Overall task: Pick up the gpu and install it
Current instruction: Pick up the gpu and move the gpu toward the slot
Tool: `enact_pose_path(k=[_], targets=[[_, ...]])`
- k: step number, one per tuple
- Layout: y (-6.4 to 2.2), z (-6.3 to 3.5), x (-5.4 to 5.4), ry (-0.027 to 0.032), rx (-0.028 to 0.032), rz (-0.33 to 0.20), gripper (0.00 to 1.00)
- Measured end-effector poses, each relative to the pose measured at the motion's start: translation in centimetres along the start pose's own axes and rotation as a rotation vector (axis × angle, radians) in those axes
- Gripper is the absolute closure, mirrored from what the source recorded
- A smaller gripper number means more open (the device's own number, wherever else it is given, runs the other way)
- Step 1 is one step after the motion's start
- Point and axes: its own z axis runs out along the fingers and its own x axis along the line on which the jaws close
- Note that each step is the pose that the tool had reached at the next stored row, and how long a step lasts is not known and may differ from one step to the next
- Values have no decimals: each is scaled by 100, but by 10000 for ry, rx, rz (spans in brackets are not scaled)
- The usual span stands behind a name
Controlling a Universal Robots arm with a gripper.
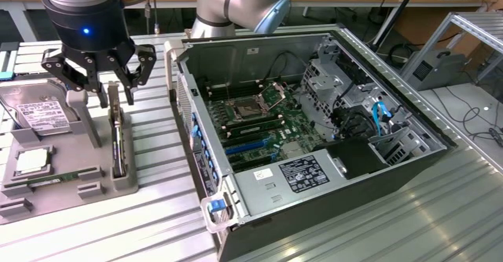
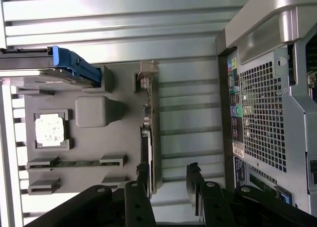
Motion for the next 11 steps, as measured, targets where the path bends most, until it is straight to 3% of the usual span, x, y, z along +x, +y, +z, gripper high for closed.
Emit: enact_pose_path(k=[11], targets=[[-4,43,9,0,0,-1,56]])
